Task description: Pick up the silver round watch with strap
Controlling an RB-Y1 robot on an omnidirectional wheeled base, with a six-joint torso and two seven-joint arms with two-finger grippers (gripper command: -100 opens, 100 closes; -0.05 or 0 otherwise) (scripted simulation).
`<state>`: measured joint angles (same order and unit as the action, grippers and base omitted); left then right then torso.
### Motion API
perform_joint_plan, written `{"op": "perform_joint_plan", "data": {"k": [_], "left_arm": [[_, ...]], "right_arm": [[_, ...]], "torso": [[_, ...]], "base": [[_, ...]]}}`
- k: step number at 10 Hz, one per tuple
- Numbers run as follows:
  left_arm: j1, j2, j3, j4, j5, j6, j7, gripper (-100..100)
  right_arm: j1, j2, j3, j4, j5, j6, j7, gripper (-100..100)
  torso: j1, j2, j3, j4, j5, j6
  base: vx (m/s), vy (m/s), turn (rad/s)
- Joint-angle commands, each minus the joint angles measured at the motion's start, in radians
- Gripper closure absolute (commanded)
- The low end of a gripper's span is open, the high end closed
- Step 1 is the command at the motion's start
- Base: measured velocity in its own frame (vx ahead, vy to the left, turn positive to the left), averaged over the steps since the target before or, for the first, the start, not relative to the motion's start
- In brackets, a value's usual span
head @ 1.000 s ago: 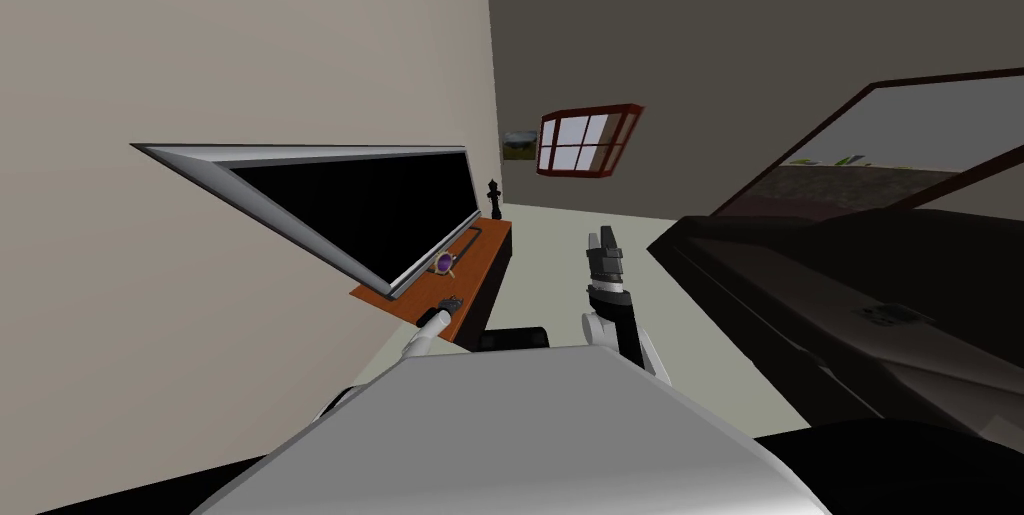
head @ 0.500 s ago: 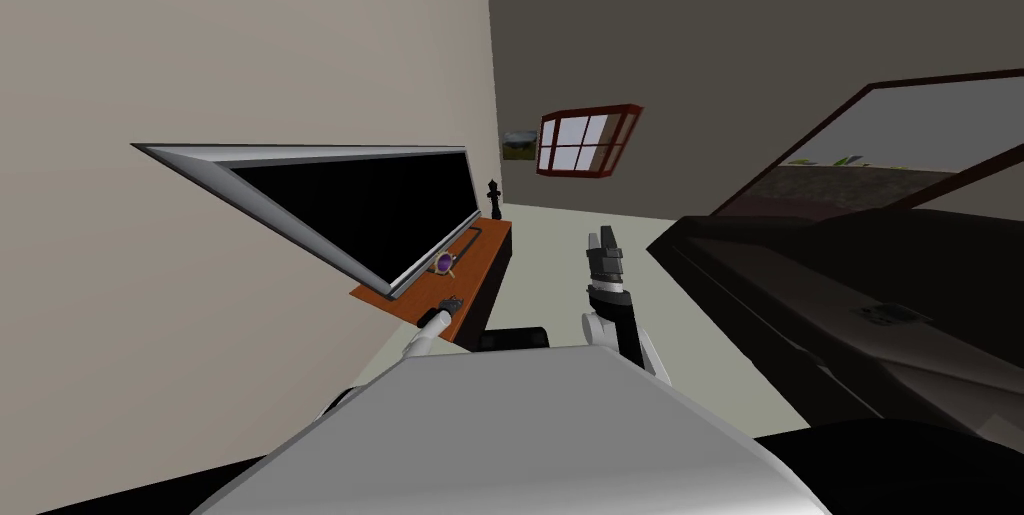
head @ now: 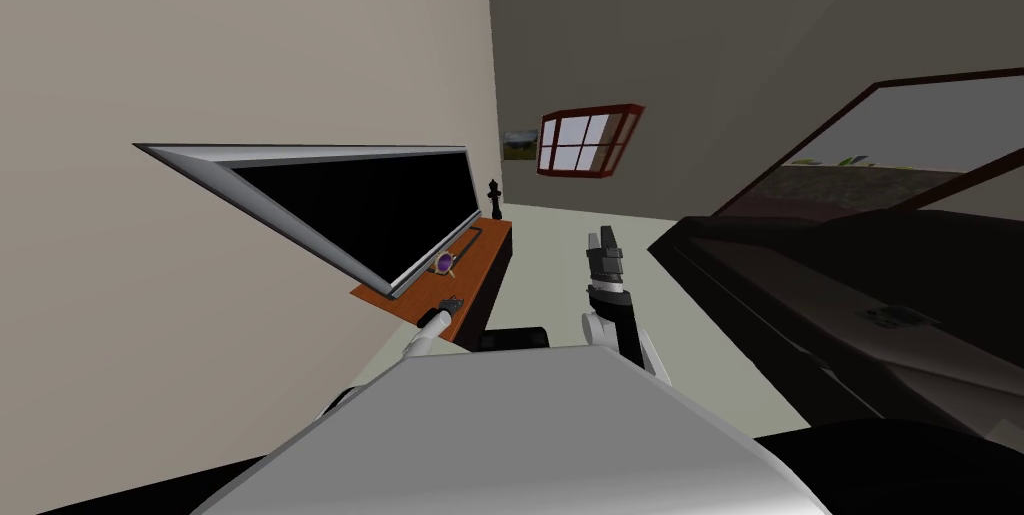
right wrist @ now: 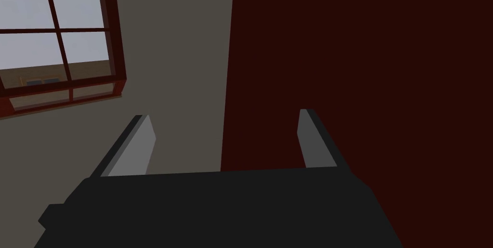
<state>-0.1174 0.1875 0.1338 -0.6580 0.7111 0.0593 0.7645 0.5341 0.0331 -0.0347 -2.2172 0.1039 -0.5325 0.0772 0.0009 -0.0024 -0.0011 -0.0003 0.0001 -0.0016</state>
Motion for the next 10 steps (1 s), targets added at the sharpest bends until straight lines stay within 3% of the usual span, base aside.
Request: {"op": "perform_joint_plan", "data": {"k": [1, 3, 6, 10], "left_arm": [[0.0, 0.0, 0.0, 0.0, 0.0, 0.0, 0.0, -100], [0.0, 0.0, 0.0, 0.0, 0.0, 0.0, 0.0, -100], [0.021, -0.044, -0.004, 0.016, -0.009, -0.057, -0.012, -100], [0.021, -0.044, -0.004, 0.016, -0.009, -0.057, -0.012, -100]], "right_arm": [[0.0, 0.0, 0.0, 0.0, 0.0, 0.0, 0.0, 0], [0.0, 0.0, 0.0, 0.0, 0.0, 0.0, 0.0, 0], [0.0, 0.0, 0.0, 0.0, 0.0, 0.0, 0.0, 0], [0.0, 0.0, 0.0, 0.0, 0.0, 0.0, 0.0, 0]], "torso": [[0.0, 0.0, 0.0, 0.0, 0.0, 0.0], [0.0, 0.0, 0.0, 0.0, 0.0, 0.0], [0.0, 0.0, 0.0, 0.0, 0.0, 0.0], [0.0, 0.0, 0.0, 0.0, 0.0, 0.0]], "base": [[0.0, 0.0, 0.0], [0.0, 0.0, 0.0], [-0.004, 0.005, -0.015], [-0.001, 0.001, -0.002]]}}
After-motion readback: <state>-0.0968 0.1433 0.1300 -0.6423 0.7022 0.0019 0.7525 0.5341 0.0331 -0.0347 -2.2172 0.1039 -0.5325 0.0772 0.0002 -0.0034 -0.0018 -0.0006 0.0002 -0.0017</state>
